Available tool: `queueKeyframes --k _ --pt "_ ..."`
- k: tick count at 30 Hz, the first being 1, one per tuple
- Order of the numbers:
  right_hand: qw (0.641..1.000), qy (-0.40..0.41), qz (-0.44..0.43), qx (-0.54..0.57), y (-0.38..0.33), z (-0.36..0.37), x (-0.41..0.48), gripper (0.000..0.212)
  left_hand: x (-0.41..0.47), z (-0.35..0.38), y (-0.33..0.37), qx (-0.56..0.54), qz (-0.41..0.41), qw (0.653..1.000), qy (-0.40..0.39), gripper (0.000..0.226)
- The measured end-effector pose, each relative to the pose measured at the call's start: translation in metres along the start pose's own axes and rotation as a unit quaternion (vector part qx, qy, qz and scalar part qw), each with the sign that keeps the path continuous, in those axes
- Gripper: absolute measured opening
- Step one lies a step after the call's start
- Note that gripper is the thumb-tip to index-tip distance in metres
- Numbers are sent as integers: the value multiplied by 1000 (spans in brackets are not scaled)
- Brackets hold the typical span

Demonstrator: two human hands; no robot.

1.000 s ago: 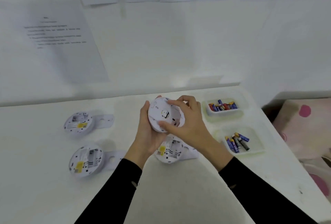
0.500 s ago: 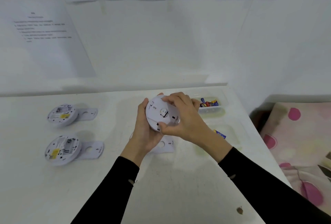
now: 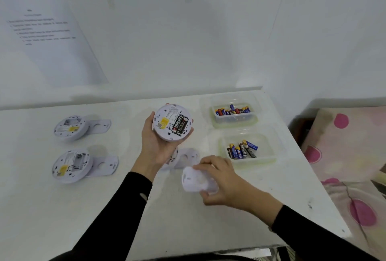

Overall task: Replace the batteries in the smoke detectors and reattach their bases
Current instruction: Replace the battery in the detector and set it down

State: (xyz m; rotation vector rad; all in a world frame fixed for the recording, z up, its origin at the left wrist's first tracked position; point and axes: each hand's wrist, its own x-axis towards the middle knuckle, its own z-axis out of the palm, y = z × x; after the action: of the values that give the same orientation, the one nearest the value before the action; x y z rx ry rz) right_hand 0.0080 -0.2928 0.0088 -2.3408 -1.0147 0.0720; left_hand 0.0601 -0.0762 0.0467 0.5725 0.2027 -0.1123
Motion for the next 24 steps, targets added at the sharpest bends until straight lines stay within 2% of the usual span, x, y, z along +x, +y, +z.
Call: queueKeyframes --k 4,7,9,12,14,20,24 --pt "998 -50 24 1 17 25 -17 59 -6 4 -8 8 -32 999 -19 47" --pt "999 -31 -7 12 18 21 -19 53 -10 5 -13 6 -45 999 -29 46" --pt "997 36 -19 58 8 2 -10 43 -10 7 -14 11 -44 998 -31 45" --pt "975 199 5 98 -10 -34 24 20 -12 12 -16 31 -38 998 -27 46" --pt "958 265 42 97 -14 -47 45 21 -13 16 -20 39 -32 998 -25 47" --pt "963 239 108 66 -10 -47 65 41 -13 27 -31 71 -7 997 -10 43" --pt "953 243 162 74 -10 -46 73 19 -11 33 -37 90 9 996 5 41"
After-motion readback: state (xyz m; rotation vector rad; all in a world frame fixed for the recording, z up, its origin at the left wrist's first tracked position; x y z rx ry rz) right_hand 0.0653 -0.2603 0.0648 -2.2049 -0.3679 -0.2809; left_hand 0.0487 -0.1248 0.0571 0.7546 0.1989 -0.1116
